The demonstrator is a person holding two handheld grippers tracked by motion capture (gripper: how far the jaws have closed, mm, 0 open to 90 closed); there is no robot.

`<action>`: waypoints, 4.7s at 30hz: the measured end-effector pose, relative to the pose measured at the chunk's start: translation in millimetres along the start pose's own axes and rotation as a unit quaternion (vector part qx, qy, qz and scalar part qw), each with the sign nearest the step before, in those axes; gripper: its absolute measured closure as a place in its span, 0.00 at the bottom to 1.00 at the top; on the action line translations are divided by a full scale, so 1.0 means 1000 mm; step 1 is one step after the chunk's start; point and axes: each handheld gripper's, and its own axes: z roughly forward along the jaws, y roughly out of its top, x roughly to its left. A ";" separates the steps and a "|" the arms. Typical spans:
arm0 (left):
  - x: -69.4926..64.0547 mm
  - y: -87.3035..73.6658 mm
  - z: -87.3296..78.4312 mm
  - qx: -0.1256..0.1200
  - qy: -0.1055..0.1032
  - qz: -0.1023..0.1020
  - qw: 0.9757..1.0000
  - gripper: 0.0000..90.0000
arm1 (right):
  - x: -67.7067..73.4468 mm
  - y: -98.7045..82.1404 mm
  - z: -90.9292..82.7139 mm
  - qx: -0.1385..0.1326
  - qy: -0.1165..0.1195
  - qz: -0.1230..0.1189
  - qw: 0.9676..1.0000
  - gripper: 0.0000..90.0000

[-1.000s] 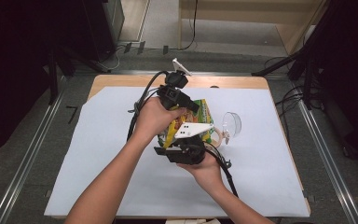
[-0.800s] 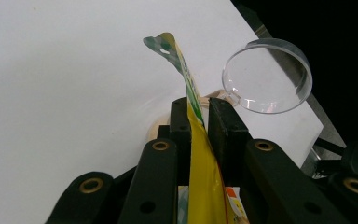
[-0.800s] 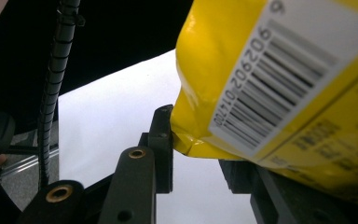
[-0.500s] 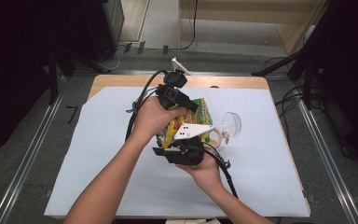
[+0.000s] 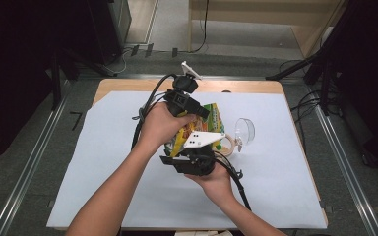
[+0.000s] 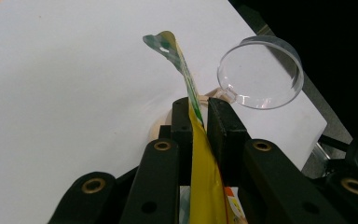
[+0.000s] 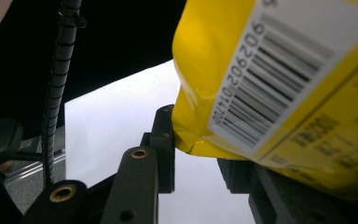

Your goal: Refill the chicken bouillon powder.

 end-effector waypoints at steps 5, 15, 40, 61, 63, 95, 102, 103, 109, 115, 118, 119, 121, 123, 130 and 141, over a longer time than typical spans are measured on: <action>-0.006 0.000 0.002 0.004 0.004 0.009 1.000 0.90 | 0.000 -0.002 0.001 0.000 0.000 0.003 1.000 0.79; -0.008 -0.001 0.003 0.002 0.007 0.014 1.000 0.90 | -0.002 -0.002 0.001 0.000 -0.003 0.001 1.000 0.78; -0.004 -0.008 0.001 -0.004 -0.001 0.010 1.000 0.92 | 0.000 -0.004 0.002 0.003 0.000 0.005 1.000 0.77; 0.002 -0.015 0.002 -0.005 -0.011 0.014 1.000 0.92 | -0.003 -0.007 0.003 0.023 0.015 0.002 1.000 0.73; 0.004 -0.019 0.001 -0.012 -0.016 0.015 1.000 0.92 | -0.003 -0.009 0.005 0.026 0.021 0.005 0.999 0.72; 0.031 -0.090 -0.007 -0.097 -0.081 0.058 0.990 0.98 | -0.010 -0.054 -0.001 0.057 -0.004 0.000 0.998 0.54; 0.037 -0.096 -0.011 -0.099 -0.077 0.063 0.990 0.98 | -0.011 -0.059 -0.015 0.055 -0.023 0.005 0.998 0.54; 0.038 -0.097 -0.011 -0.100 -0.078 0.060 0.990 0.98 | -0.012 -0.060 -0.017 0.054 -0.027 0.003 0.998 0.54; 0.049 -0.103 -0.010 -0.106 -0.093 0.047 0.989 0.97 | -0.013 -0.062 -0.031 0.044 -0.035 0.003 0.998 0.53; 0.056 -0.110 -0.010 -0.098 -0.101 0.038 0.989 0.97 | -0.014 -0.065 -0.032 0.060 -0.036 0.006 0.998 0.51; 0.059 -0.113 -0.009 -0.099 -0.097 0.035 0.990 0.98 | -0.013 -0.064 -0.032 0.059 -0.038 0.002 0.998 0.51; 0.060 -0.113 -0.009 -0.099 -0.099 0.035 0.990 0.98 | -0.013 -0.064 -0.032 0.059 -0.038 0.001 0.998 0.51; 0.061 -0.114 -0.009 -0.101 -0.101 0.039 0.989 0.98 | -0.014 -0.064 -0.032 0.060 -0.039 0.001 0.997 0.51; 0.060 -0.116 -0.009 -0.104 -0.101 0.051 0.988 0.99 | -0.014 -0.065 -0.032 0.061 -0.039 0.001 0.997 0.51; 0.066 -0.119 -0.021 -0.131 -0.104 0.046 0.985 0.99 | -0.015 -0.065 -0.032 0.058 -0.036 0.001 0.998 0.52; 0.103 -0.129 -0.033 -0.164 -0.055 0.008 0.985 0.98 | -0.014 -0.068 -0.029 0.063 -0.034 0.003 0.997 0.52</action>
